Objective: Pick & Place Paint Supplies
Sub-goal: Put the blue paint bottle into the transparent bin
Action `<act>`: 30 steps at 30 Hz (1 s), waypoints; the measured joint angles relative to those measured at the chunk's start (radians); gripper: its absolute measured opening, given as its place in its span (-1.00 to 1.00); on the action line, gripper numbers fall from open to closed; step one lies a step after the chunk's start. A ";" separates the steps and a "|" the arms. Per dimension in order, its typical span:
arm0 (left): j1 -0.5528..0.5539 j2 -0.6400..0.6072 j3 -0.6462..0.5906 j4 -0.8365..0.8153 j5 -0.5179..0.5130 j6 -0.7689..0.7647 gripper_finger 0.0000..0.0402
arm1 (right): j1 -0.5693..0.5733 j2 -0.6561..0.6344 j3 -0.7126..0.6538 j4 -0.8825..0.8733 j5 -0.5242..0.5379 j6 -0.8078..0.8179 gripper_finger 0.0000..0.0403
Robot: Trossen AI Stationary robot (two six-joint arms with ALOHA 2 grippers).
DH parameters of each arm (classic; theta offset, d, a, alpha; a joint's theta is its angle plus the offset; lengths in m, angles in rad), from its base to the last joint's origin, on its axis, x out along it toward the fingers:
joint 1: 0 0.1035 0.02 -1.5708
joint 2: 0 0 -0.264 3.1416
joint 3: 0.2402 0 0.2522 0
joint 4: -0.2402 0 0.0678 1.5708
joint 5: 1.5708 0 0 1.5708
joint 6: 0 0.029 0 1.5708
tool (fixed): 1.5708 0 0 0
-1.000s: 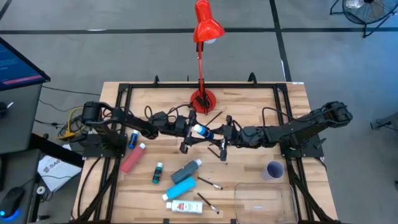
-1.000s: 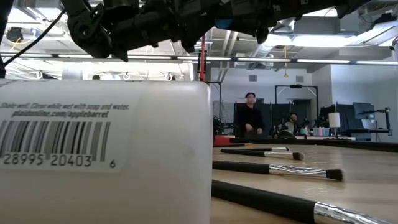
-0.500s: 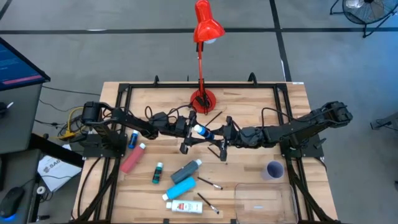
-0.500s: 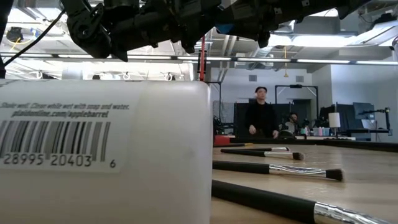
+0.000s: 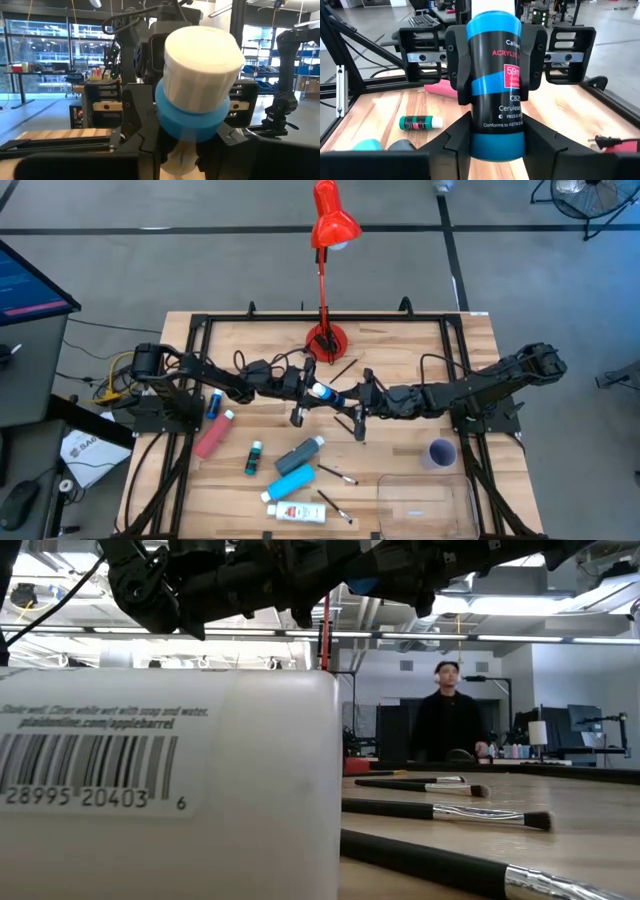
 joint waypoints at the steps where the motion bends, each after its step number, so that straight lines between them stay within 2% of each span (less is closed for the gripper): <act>1: 0.000 0.000 0.000 -0.008 -0.002 -0.003 -0.69 | 0.000 0.000 0.000 -0.010 0.001 0.013 -0.31; 8: 0.002 0.000 0.000 -0.080 0.003 -0.003 -0.71 | 0.000 -0.028 0.000 -0.129 0.005 0.111 0.01; 14: 0.002 -0.010 0.000 -0.124 0.011 -0.007 -0.72 | 0.012 -0.118 0.000 -0.255 0.009 0.171 0.24; 22: -0.004 -0.046 -0.002 -0.251 0.010 -0.043 -0.72 | 0.040 -0.214 0.000 -0.265 0.007 0.192 0.27; 26: -0.010 -0.047 -0.001 -0.256 0.007 -0.055 -0.72 | 0.037 -0.203 0.000 -0.242 -0.001 0.192 0.27; 30: -0.018 -0.047 -0.001 -0.274 0.007 -0.055 -0.72 | 0.016 -0.151 0.026 -0.226 -0.054 0.217 0.27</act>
